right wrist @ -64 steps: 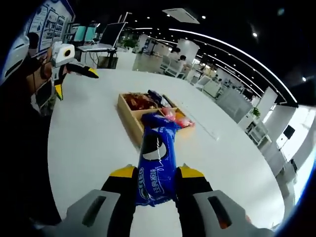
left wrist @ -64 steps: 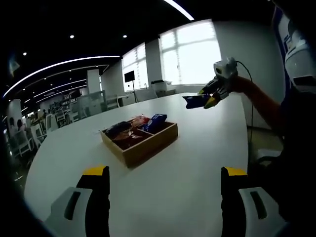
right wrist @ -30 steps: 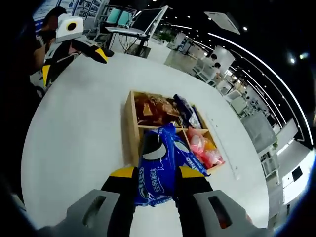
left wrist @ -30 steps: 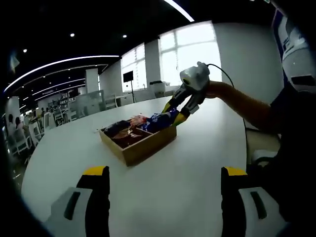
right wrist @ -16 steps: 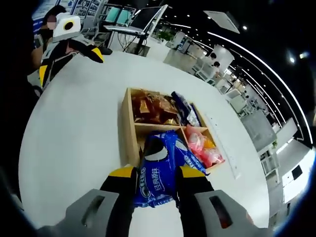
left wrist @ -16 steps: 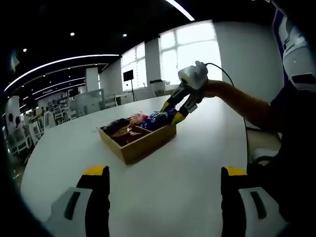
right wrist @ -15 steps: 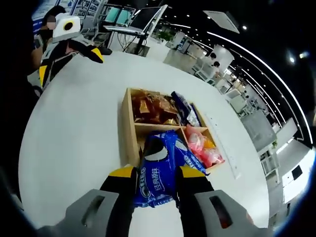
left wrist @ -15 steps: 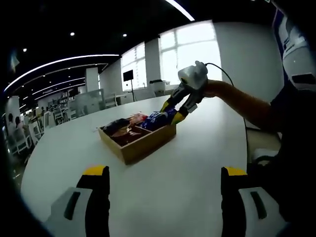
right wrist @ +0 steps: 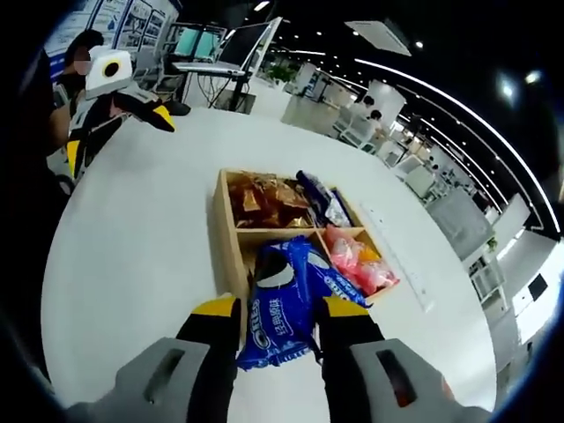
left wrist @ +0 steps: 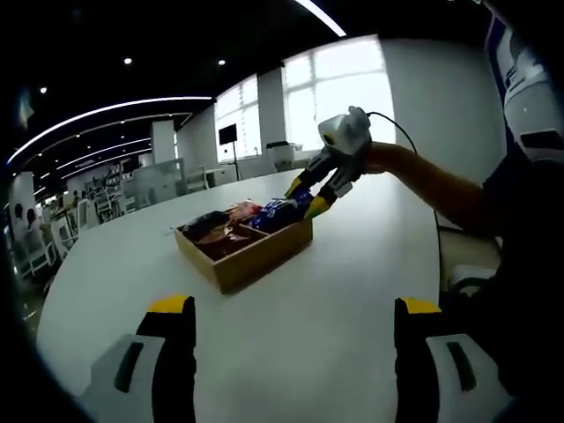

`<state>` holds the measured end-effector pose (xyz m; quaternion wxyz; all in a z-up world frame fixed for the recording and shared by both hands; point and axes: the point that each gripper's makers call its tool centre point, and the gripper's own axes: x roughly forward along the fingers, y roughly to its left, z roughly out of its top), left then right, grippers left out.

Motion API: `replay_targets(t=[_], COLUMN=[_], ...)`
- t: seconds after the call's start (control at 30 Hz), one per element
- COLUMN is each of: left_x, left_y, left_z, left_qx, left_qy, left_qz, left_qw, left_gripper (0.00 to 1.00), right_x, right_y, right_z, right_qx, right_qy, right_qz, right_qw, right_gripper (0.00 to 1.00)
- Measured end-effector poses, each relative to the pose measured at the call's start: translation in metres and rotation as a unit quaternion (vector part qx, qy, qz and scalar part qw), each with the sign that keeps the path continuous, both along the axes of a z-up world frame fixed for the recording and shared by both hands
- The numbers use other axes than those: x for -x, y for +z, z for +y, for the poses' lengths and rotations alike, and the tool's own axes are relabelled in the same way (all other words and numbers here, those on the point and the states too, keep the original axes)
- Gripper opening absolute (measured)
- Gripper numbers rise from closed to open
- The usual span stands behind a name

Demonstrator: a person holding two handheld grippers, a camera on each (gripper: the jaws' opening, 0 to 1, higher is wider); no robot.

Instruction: Pick up the scattered marshmallows, QQ candies, Oreo cookies, and mixed nuts on the table and sort them into separate containers

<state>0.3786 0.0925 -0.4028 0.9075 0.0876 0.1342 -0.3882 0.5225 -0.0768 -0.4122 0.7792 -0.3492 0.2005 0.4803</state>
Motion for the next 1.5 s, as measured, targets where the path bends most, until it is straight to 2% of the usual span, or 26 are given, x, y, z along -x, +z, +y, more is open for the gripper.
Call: replay_targets(t=[0.17, 0.47, 0.53, 0.6, 0.7, 1.0, 1.27, 1.5], left_x=[0.000, 0.000, 0.001, 0.000, 0.000, 0.000, -0.001, -0.002], left_y=[0.002, 0.002, 0.002, 0.001, 0.001, 0.002, 0.002, 0.003], left_z=[0.000, -0.002, -0.002, -0.001, -0.001, -0.003, -0.005, -0.007], left_qx=[0.001, -0.003, -0.003, -0.005, -0.006, -0.008, -0.010, -0.010], left_qy=[0.000, -0.002, -0.003, -0.001, 0.000, -0.003, -0.005, -0.007], left_qz=[-0.002, -0.002, -0.003, -0.003, -0.001, -0.002, -0.002, -0.003], left_qw=[1.0000, 1.0000, 1.0000, 1.0000, 1.0000, 1.0000, 0.9999, 0.9999], left_gripper=[0.97, 0.97, 0.97, 0.97, 0.97, 0.97, 0.97, 0.97], right_x=[0.004, -0.001, -0.003, -0.004, -0.003, -0.006, -0.005, -0.004], right_y=[-0.001, 0.003, 0.004, 0.004, 0.006, 0.003, 0.000, 0.000], right_z=[-0.004, -0.016, -0.020, -0.025, -0.025, -0.020, -0.018, -0.018], right_qx=[-0.004, 0.001, 0.004, 0.003, -0.005, 0.003, 0.005, 0.017], right_qy=[-0.004, -0.025, -0.030, -0.040, -0.043, -0.043, -0.045, -0.042], right_qz=[0.006, -0.006, -0.010, -0.005, -0.001, -0.004, 0.009, 0.000], right_qw=[1.0000, 0.9997, 0.9995, 0.9992, 0.9991, 0.9990, 0.9989, 0.9989], right_gripper=[0.32, 0.33, 0.31, 0.24, 0.23, 0.20, 0.18, 0.18])
